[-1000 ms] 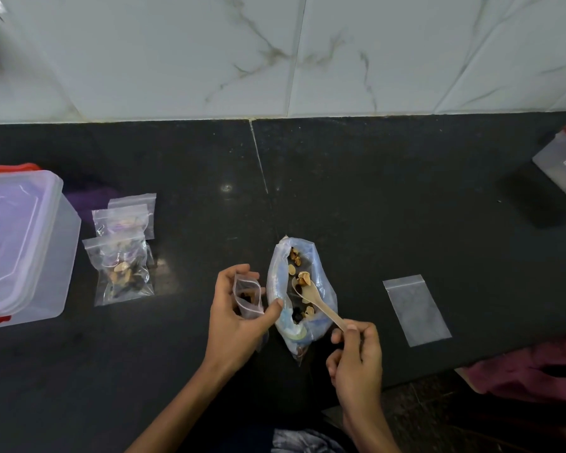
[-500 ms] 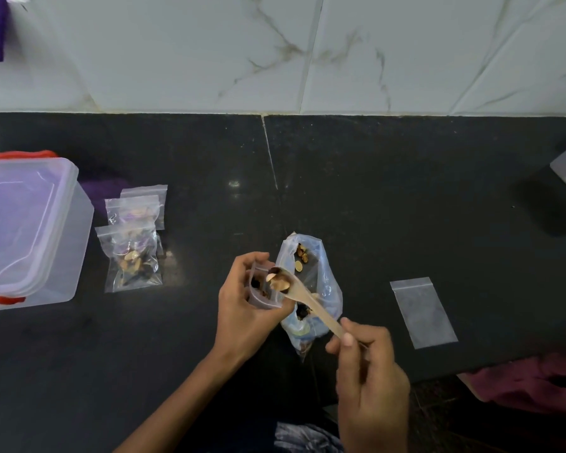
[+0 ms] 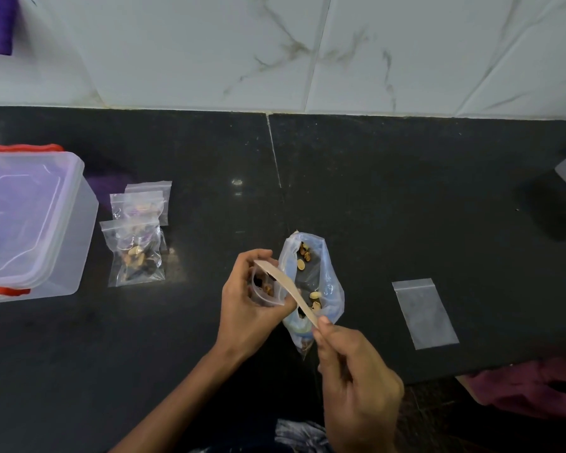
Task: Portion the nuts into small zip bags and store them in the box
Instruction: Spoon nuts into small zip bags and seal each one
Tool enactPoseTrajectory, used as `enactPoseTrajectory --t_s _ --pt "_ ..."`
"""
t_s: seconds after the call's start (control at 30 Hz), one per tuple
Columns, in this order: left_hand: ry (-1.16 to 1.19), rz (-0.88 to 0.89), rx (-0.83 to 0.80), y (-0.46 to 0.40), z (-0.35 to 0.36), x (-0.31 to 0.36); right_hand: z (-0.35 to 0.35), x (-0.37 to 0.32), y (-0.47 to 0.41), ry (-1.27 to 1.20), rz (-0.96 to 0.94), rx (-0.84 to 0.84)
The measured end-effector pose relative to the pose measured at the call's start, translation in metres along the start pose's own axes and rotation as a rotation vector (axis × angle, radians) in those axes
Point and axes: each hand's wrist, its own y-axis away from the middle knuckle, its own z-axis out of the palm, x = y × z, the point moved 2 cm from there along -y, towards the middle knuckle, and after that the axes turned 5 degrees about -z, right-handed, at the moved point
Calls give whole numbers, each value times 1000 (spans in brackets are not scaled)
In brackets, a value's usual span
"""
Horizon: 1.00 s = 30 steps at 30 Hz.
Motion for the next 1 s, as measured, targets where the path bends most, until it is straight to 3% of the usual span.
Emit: enactPoseTrajectory --t_s 0.37,0.53,0.77,1.0 --pt "8 35 4 -2 0 0 5 8 10 -47 62 44" --pt "-35 197 39 1 -1 2 10 11 8 -186 346 132" --pt "-122 267 10 -2 -4 -6 12 11 9 -178 309 92" --pt "-127 241 83 -1 -4 -5 13 12 9 -162 289 91"
